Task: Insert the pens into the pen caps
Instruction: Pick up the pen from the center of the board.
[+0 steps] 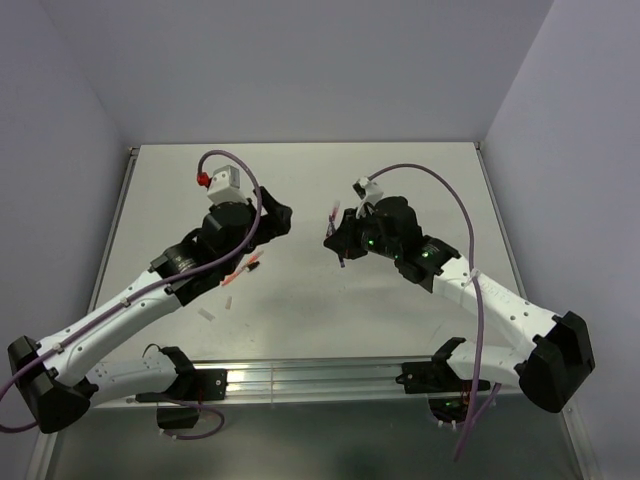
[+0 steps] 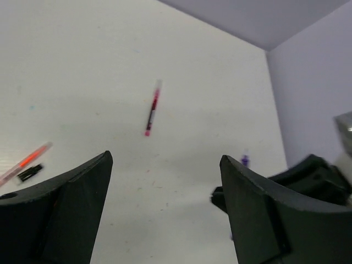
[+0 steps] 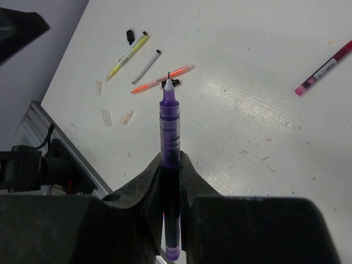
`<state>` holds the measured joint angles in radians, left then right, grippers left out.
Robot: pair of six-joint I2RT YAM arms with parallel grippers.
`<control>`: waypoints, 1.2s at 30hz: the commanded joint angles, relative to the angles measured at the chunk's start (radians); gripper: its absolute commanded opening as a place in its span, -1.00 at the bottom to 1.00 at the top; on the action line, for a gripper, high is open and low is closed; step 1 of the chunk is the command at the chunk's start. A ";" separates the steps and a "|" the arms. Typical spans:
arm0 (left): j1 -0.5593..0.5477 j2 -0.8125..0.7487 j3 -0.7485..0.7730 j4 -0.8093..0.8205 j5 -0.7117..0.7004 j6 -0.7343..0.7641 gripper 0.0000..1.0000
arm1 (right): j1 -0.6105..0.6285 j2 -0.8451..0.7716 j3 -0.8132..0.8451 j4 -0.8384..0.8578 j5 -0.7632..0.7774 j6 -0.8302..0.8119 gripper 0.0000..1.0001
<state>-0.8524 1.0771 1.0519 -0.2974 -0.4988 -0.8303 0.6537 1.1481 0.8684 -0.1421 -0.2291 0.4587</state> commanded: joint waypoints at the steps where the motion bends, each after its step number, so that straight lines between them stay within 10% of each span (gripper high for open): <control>1: 0.058 -0.026 -0.045 -0.124 -0.026 -0.006 0.65 | -0.008 -0.039 0.040 -0.025 -0.022 -0.055 -1.00; 18: 0.199 0.086 -0.210 -0.324 -0.049 -0.205 0.33 | -0.022 -0.073 0.003 -0.028 -0.041 -0.040 -1.00; 36: 0.305 -0.197 -0.414 -0.697 -0.086 -0.725 -0.02 | -0.022 -0.060 -0.005 -0.025 -0.095 -0.023 -1.00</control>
<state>-0.5663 0.9028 0.6609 -0.9440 -0.5743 -1.4807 0.6403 1.1015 0.8616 -0.1879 -0.3077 0.4297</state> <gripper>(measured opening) 0.498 0.172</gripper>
